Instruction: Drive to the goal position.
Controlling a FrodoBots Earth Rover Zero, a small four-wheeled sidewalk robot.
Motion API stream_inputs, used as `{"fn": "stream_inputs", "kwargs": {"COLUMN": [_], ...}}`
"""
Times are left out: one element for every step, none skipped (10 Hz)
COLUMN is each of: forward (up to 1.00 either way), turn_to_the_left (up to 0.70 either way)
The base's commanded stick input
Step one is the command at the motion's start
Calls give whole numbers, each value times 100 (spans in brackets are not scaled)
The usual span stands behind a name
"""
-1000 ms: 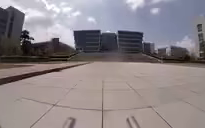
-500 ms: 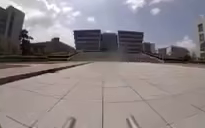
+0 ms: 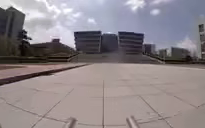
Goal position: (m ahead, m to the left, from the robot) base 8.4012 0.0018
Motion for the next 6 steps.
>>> {"fn": "stream_inputs", "kwargs": {"forward": [100, 100, 100, 100, 100, 100], "turn_to_the_left": [-27, -12, 0, 0, 0, 0]}}
